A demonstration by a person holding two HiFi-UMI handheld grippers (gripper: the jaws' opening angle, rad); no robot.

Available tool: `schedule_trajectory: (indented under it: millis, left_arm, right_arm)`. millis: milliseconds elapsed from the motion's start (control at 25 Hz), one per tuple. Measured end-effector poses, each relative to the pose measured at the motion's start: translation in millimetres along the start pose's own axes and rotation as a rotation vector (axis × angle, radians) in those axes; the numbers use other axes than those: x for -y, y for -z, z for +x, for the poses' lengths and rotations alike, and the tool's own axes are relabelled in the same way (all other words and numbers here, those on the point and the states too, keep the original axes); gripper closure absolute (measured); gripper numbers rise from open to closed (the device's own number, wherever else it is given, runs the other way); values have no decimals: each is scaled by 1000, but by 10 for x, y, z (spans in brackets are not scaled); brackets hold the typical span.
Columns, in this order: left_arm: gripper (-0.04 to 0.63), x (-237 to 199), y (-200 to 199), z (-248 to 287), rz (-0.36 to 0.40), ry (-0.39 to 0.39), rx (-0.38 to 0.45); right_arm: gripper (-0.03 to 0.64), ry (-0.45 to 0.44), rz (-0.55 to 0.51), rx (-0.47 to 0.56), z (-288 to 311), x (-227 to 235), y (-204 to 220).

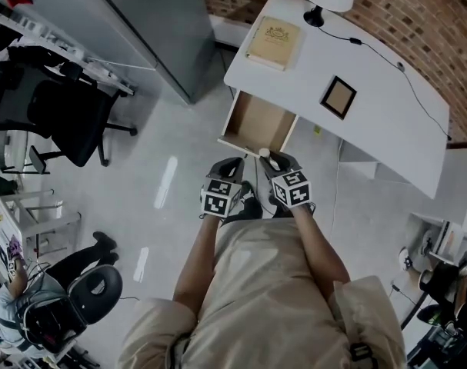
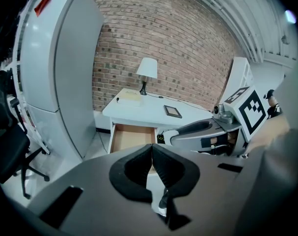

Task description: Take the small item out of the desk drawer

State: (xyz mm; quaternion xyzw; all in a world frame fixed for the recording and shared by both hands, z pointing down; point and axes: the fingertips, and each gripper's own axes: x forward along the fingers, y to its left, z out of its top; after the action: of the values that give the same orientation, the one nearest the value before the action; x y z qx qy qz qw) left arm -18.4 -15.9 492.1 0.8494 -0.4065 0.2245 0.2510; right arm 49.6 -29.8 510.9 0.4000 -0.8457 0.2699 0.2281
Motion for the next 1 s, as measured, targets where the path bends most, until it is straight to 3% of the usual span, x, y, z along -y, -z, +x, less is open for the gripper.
schedule_trajectory:
  millis: [1000]
  left_arm:
    - [580,160,110,-3,-6,34,-17]
  right_arm:
    - [476,17,21,14,-160,137,104]
